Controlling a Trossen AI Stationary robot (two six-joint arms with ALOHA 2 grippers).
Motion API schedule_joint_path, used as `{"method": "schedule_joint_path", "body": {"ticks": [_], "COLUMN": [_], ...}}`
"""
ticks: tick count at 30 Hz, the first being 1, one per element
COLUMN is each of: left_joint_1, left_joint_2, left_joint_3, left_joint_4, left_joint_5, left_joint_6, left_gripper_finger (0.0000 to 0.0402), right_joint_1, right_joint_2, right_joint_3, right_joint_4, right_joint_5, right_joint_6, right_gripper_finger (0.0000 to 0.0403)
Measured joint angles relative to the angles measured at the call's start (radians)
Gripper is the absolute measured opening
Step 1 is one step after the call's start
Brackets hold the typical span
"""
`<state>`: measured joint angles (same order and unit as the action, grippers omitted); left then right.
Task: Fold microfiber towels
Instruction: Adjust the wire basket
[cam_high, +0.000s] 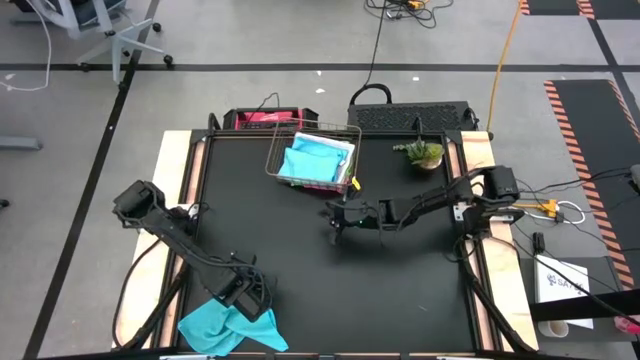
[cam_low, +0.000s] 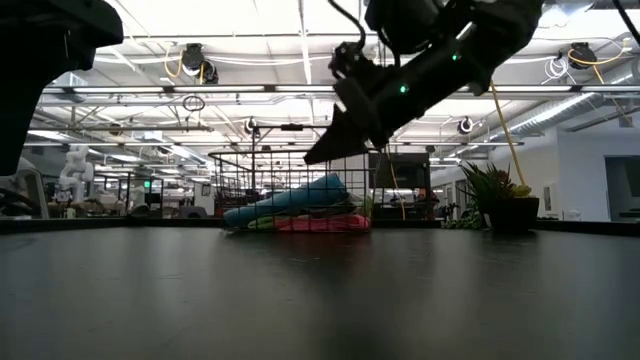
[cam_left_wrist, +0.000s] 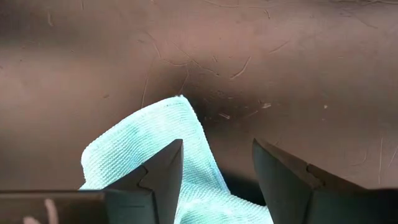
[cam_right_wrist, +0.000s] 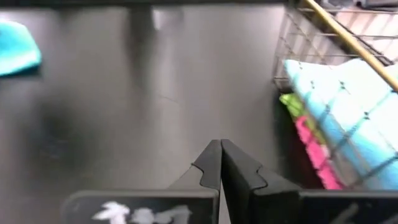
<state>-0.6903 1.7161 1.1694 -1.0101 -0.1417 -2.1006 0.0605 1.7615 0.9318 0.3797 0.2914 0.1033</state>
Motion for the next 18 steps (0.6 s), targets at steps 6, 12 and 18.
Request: {"method": "schedule_joint_path", "body": {"ticks": [6,12,18], "left_joint_1": [0.0,0.0,-0.001], "left_joint_2": [0.0,0.0,0.0], "left_joint_3": [0.0,0.0,0.0], "left_joint_4": [0.002,0.004,0.017], "left_joint_5": [0.0,0.0,0.0], "left_joint_6": [-0.001,-0.001,0.002], "left_gripper_finger": [0.0195,0.0195,0.0195], "right_joint_1": [-0.075,-0.148,-0.139], "right_joint_2": [-0.003,-0.007,-0.031], "right_joint_3": [0.0,0.0,0.0], "right_joint_4": [-0.013,-0.008,-0.021], "right_joint_5": [-0.001,-0.002,-0.039], "right_joint_6": [-0.076,-0.092,-0.081], "right_gripper_finger": [0.0,0.0,0.0]}}
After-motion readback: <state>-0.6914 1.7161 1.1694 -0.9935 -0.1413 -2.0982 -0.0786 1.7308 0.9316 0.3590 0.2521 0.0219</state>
